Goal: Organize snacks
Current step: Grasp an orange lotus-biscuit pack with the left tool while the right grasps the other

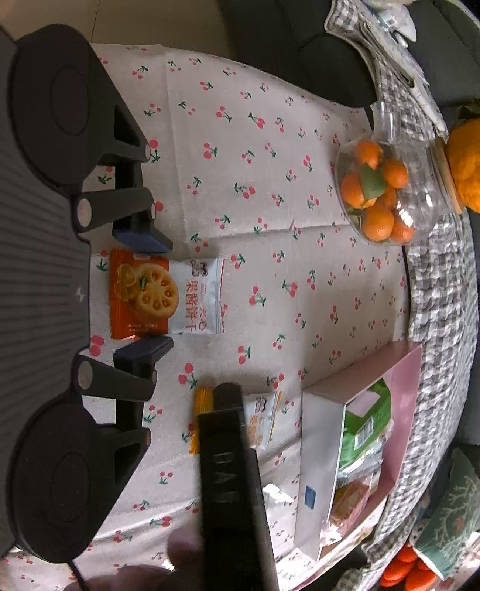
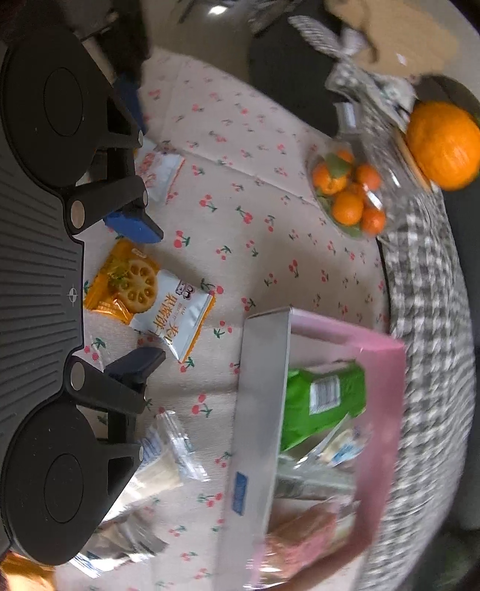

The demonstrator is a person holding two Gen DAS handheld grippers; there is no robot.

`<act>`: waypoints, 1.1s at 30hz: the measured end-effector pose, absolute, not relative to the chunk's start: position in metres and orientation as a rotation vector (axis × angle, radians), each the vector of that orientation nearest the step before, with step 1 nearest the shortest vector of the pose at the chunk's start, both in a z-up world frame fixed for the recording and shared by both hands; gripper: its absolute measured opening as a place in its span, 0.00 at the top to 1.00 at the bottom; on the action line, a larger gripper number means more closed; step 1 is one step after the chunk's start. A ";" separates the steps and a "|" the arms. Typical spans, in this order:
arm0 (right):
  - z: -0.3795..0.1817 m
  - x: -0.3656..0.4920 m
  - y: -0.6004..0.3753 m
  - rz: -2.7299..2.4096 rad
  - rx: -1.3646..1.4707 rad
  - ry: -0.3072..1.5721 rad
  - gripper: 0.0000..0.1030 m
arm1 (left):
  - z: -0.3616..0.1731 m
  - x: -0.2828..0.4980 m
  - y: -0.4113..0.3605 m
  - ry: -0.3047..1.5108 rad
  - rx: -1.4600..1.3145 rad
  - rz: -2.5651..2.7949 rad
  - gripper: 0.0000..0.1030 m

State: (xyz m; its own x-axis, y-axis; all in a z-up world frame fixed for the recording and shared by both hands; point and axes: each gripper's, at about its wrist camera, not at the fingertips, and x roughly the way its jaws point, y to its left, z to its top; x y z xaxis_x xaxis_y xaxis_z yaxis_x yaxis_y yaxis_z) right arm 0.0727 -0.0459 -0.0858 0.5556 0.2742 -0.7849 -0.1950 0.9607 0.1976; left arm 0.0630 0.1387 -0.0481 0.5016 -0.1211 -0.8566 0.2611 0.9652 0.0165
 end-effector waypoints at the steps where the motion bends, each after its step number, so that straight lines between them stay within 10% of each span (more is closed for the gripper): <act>1: -0.087 0.070 -0.043 0.282 0.047 0.924 0.46 | -0.049 0.063 0.139 1.017 0.149 -0.226 0.48; 13: -0.087 0.062 -0.077 0.436 0.008 0.881 0.58 | -0.059 0.062 0.152 0.998 0.114 -0.200 0.00; 25: -0.091 0.046 -0.062 0.478 -0.151 0.811 0.47 | -0.061 0.051 0.154 0.926 0.120 -0.217 0.00; 33: -0.093 0.042 -0.062 0.486 -0.178 0.781 0.48 | -0.058 0.043 0.155 0.868 0.130 -0.289 0.25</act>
State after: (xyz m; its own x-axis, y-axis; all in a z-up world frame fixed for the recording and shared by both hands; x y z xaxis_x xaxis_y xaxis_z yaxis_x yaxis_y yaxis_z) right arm 0.0425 -0.0623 -0.0928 0.6068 0.3534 -0.7119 -0.4824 0.8756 0.0235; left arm 0.0431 0.1547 -0.0584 0.6103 -0.1971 -0.7673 0.3020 0.9533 -0.0046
